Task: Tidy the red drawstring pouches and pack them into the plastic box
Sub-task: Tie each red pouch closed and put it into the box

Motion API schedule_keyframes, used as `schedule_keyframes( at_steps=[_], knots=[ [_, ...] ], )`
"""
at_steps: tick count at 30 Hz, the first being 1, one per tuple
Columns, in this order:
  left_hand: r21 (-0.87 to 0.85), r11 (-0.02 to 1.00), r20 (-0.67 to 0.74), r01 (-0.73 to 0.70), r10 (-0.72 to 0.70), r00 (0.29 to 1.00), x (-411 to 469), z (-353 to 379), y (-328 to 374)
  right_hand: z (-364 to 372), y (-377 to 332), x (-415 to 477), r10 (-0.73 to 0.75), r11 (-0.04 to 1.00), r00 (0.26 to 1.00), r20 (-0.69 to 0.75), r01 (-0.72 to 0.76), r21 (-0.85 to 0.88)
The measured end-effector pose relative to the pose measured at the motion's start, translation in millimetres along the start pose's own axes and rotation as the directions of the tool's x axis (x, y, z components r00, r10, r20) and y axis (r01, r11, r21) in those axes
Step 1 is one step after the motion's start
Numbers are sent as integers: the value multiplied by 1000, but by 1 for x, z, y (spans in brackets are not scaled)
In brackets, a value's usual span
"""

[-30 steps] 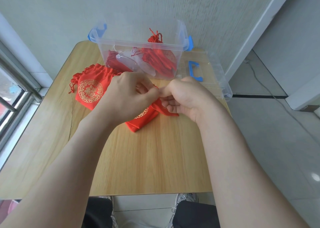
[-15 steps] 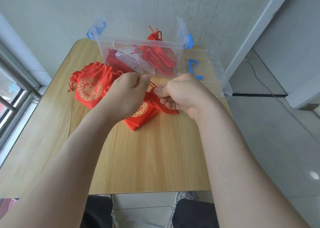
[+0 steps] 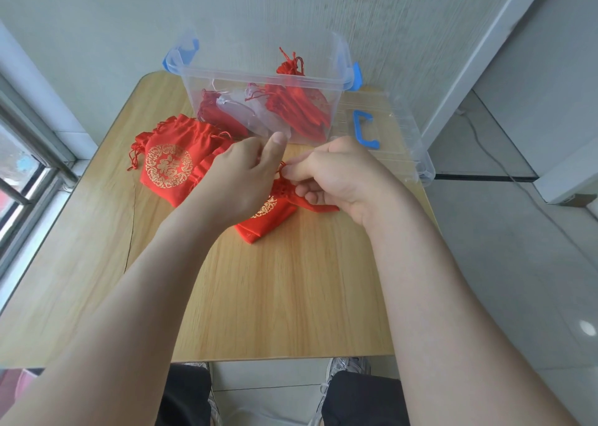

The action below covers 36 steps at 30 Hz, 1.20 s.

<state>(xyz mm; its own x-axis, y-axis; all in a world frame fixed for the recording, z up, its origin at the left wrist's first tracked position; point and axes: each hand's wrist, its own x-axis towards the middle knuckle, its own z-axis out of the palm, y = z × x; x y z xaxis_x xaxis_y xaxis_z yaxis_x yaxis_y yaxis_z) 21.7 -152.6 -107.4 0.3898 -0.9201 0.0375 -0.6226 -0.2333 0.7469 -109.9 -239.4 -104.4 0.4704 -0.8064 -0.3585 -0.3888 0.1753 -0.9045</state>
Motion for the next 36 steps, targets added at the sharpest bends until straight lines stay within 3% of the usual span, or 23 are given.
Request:
schedule_keyframes(
  at_steps=[8,11,19,23,36],
  knots=[
    [125,991,-67,-53,62,996,3,0,-7,-4,0,-5,-21,999,993,116,17,30],
    [110,994,-48,-26,32,998,2,-1,-7,-5,1,-2,-8,999,996,91,5,34],
    [-33,998,203,-50,56,978,1,-6,-13,-5,0,-1,58,998,998,14,-58,21],
    [-127,992,218,-7,35,975,-1,-13,-11,-5,0,-1,84,995,996,4,-84,53],
    [-21,1000,152,19,-15,988,2,-6,-10,-5,2,3,85,996,993,-80,-88,-34]
  ],
)
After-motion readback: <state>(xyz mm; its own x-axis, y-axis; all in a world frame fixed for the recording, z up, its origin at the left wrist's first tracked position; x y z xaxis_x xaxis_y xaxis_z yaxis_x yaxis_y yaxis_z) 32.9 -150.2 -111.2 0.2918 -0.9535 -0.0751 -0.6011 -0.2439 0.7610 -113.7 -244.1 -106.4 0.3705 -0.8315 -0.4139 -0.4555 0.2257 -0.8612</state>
